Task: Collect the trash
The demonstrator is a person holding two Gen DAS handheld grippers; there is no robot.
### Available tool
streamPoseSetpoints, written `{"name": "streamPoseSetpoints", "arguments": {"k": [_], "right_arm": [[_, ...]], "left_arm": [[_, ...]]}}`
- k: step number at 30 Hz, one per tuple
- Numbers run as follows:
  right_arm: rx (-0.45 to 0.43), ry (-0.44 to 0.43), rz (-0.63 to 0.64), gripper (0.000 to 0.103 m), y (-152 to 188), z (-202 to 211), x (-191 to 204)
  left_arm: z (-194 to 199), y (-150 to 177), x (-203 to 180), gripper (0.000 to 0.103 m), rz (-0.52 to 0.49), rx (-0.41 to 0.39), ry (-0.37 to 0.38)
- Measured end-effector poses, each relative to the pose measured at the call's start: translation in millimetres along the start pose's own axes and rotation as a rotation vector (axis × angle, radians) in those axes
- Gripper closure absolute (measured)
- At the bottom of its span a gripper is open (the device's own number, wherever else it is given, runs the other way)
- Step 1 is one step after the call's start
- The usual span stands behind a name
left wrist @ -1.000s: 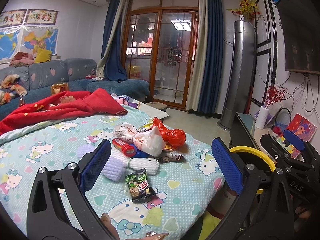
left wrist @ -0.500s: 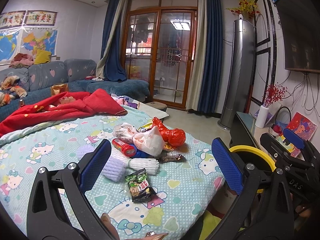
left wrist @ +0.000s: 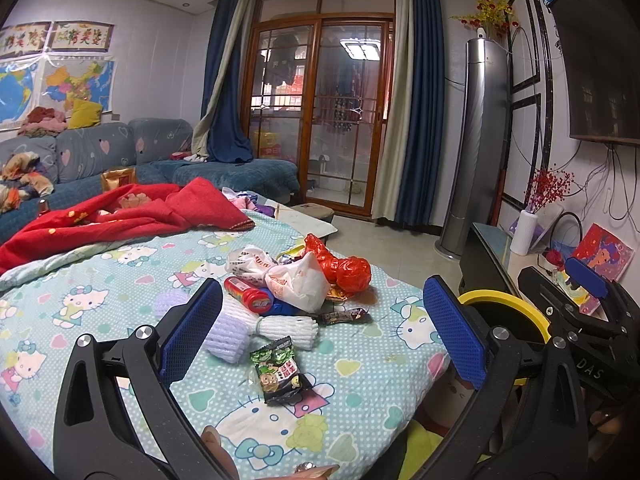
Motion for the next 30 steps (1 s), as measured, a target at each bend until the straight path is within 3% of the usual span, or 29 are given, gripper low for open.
{"name": "streamPoseSetpoints", "arguments": {"k": [14,22,30], "right_arm": [[0.018,-0.024,0.013,0.006,13.2,-5.0,7.5],[0.051,-0.142,0.062,0.006,16.1,-8.7,44.8],[0.100,-0.268,0.149,0.006,24.5,-9.4,98.2]], "left_arm": [[-3.0,5.1,5.7,0.011,0.004,0.017,-0.012],[-3.7,6.3,37.3,0.011,0.054,0.019,-0.073],[-3.4,7.2,92.9,0.011,0.119,0.022,-0.198]]}}
Point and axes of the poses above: each gripper's, at about its wrist camera, not at the fingertips, and z roughly against the way its jaws point, x to its left, y to its underside, the point moved 8 cm from there along -z, roughly the way its jaws point, and after that the axes turned 12 degrees about y, right-handed, at the moved point
